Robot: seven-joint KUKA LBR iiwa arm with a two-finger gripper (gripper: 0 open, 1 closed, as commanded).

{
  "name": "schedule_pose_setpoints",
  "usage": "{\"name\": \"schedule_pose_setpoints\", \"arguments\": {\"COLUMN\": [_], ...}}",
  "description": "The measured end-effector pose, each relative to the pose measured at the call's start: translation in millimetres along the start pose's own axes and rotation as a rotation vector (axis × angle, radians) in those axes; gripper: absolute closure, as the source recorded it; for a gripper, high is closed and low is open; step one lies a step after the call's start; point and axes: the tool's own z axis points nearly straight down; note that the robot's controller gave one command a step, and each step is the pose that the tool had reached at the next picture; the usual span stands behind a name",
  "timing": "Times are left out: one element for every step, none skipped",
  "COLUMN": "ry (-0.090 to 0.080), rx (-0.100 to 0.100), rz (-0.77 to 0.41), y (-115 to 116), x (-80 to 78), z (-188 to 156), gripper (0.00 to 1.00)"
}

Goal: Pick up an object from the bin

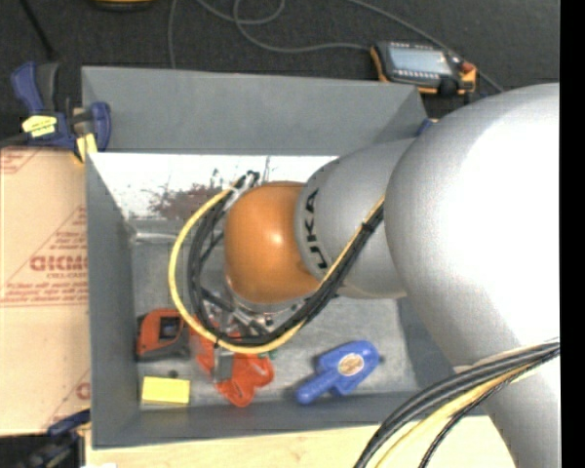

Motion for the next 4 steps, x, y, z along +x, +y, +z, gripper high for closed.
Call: {"name": "schedule_pose_setpoints", "arguments": {"ry": [-0.007, 0.001, 0.001, 0.003], "rx": [-0.002, -0.001, -0.001, -0.001], "rz": [-0.026, -0.032, -0.022, -0.022], "y": [-3.8, 1.2, 2.1, 3.4], "x": [12.7, -0.8, 32.5, 41.9], "z": [-22.9, -81.6, -128.0, -139.6], "gripper": [1.00, 1.00, 1.00, 1.00]}}
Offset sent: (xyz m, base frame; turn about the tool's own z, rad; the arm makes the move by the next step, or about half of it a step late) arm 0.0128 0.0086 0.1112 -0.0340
